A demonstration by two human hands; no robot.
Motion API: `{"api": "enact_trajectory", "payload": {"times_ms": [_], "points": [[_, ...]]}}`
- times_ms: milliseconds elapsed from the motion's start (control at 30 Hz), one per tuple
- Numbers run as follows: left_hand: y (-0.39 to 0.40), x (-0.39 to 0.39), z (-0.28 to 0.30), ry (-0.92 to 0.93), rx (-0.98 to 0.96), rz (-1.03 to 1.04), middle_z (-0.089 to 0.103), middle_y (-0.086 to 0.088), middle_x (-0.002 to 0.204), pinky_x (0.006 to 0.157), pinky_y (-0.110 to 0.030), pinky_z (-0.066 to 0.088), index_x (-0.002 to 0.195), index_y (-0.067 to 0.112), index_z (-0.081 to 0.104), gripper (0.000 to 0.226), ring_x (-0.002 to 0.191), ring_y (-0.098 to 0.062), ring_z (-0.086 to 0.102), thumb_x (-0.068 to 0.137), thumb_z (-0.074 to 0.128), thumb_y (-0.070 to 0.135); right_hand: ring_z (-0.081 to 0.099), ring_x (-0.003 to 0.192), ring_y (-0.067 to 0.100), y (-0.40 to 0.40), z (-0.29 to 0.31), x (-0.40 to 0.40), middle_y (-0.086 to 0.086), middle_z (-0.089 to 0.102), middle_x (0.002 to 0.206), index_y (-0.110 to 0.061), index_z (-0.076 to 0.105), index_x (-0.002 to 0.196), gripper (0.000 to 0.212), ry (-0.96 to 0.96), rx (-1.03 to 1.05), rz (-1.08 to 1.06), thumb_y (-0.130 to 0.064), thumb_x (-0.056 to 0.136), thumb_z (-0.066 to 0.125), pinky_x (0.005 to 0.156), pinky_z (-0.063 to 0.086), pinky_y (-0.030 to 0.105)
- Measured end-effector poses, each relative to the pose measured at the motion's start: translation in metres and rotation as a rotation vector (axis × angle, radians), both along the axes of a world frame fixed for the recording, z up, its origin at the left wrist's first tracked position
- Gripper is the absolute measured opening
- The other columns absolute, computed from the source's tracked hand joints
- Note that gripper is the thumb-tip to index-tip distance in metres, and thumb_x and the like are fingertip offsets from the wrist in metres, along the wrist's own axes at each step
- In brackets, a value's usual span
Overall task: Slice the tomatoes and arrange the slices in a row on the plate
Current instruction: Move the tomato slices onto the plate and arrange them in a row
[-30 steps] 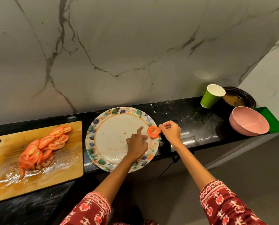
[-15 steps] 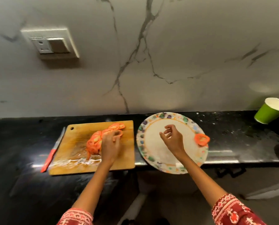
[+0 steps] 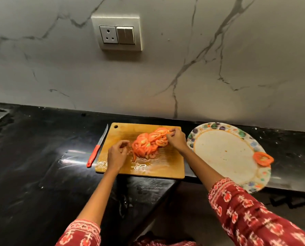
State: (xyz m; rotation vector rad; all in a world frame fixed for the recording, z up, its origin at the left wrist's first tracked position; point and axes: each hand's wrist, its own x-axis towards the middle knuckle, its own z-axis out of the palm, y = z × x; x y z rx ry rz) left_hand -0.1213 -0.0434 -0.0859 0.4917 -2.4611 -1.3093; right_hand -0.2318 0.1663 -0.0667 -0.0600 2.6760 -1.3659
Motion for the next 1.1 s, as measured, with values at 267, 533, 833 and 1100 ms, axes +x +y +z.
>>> {"api": "enact_trajectory", "payload": {"times_ms": [267, 533, 833, 1100], "points": [[-0.020, -0.020, 0.007, 0.009, 0.005, -0.053, 0.067, -0.002, 0.100, 0.085, -0.025, 0.049, 0.104, 0.009, 0.066, 0.030, 0.095, -0.011, 0.061, 0.084, 0.052, -0.009, 0.060, 0.099, 0.028, -0.023, 0.000, -0.028, 0.012, 0.063, 0.106, -0.007, 0.060, 0.102, 0.023, -0.136, 0.182, -0.145, -0.024, 0.087, 0.061, 0.069, 0.041, 0.028], [-0.029, -0.040, 0.009, 0.024, 0.060, -0.127, 0.064, 0.001, 0.097, 0.076, -0.010, 0.045, 0.107, 0.007, 0.064, 0.027, 0.094, -0.010, 0.059, 0.086, 0.052, -0.006, 0.057, 0.080, 0.018, -0.021, 0.002, -0.045, 0.004, 0.061, 0.081, -0.019, 0.055, 0.067, 0.017, -0.165, 0.092, -0.114, -0.017, 0.080, 0.065, 0.072, 0.050, 0.034], [-0.014, -0.050, 0.023, 0.027, 0.153, -0.249, 0.065, -0.004, 0.101, 0.072, -0.011, 0.048, 0.115, 0.010, 0.059, 0.027, 0.097, -0.012, 0.059, 0.089, 0.057, 0.008, 0.043, 0.050, 0.010, -0.015, 0.067, -0.062, 0.004, 0.050, 0.059, -0.005, 0.057, 0.069, 0.024, -0.123, 0.118, 0.305, -0.012, 0.091, 0.052, 0.040, 0.034, 0.015], [-0.012, -0.061, 0.042, -0.091, 0.451, -0.395, 0.064, -0.009, 0.102, 0.068, -0.026, 0.057, 0.119, 0.010, 0.057, 0.027, 0.093, -0.017, 0.062, 0.092, 0.053, 0.012, 0.053, 0.061, 0.003, -0.039, 0.087, -0.041, 0.000, 0.058, 0.074, -0.012, 0.058, 0.085, 0.013, -0.344, -0.103, 0.645, -0.010, 0.095, 0.050, 0.046, 0.037, 0.012]]}}
